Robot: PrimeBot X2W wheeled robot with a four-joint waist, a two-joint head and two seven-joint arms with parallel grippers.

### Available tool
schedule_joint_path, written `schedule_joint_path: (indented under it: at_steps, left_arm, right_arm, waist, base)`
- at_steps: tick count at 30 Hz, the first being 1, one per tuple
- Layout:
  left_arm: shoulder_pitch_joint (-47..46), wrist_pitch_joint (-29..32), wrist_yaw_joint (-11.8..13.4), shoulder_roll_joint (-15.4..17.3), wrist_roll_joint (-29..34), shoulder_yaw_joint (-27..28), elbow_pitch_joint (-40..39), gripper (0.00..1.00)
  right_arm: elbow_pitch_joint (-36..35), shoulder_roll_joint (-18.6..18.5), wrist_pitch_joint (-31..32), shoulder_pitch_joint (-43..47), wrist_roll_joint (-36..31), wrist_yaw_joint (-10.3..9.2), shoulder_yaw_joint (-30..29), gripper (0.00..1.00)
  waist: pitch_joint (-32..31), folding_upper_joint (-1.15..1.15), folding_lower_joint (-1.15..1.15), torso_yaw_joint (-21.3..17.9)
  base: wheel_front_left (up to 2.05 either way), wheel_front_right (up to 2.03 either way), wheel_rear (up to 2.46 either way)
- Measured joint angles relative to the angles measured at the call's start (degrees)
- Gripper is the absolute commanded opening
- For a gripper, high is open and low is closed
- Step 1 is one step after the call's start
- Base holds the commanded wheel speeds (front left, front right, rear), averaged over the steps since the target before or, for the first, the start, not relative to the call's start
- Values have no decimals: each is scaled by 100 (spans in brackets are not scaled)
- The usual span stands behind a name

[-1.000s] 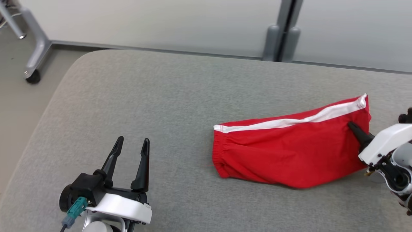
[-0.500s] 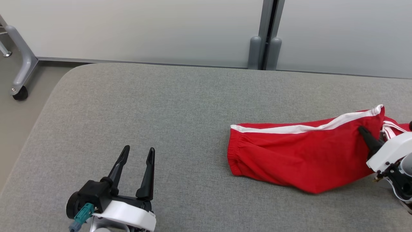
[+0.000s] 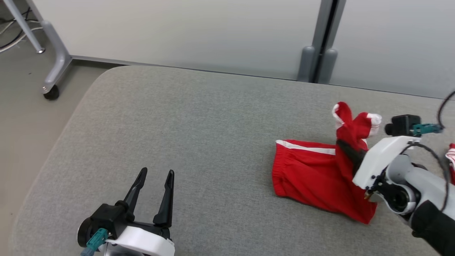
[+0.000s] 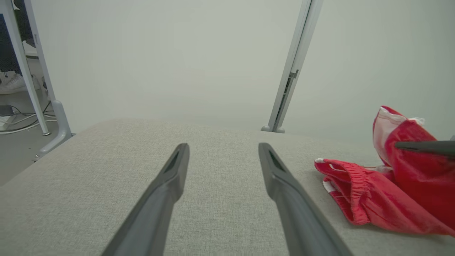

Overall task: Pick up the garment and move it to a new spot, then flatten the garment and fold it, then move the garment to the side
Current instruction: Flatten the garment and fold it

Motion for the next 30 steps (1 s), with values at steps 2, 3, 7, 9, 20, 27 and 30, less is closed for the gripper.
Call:
schedule_joint_path:
  at_steps: [2,3,7,9,20,27,30]
  left_arm:
    - [-2,0,-22,-31,32,-3,23,100]
    - [-3,0,-23,-43,37,-4,27,100]
    - [-3,0,-30,-84,80,-3,57,100]
    - [-2,0,-35,-99,81,7,68,100]
    - [-3,0,-65,-160,99,76,160,100]
    - [3,1,-91,-171,108,144,222,100]
    - [12,0,-93,-177,130,179,209,100]
  right_arm:
    - [201,198,124,-69,-54,0,121,0]
    - [287,301,168,-86,-64,0,152,0]
    - [544,637,300,-125,-59,0,249,0]
    - [659,734,357,-143,-56,0,278,0]
    - [829,1114,308,-337,-168,0,436,100]
    - [300,948,-125,-294,-230,0,444,100]
    - [9,727,-467,-201,-260,0,378,100]
  waist:
    - [16,0,0,98]
    - [24,0,0,148]
    - [47,0,0,355]
    - [58,0,0,441]
    - [91,0,0,413]
    - [-37,0,0,92]
    - [-98,0,0,-88]
  base:
    - [0,0,0]
    - [0,0,0]
    - [0,0,0]
    - [0,0,0]
    - [0,0,0]
    - [0,0,0]
    - [0,0,0]
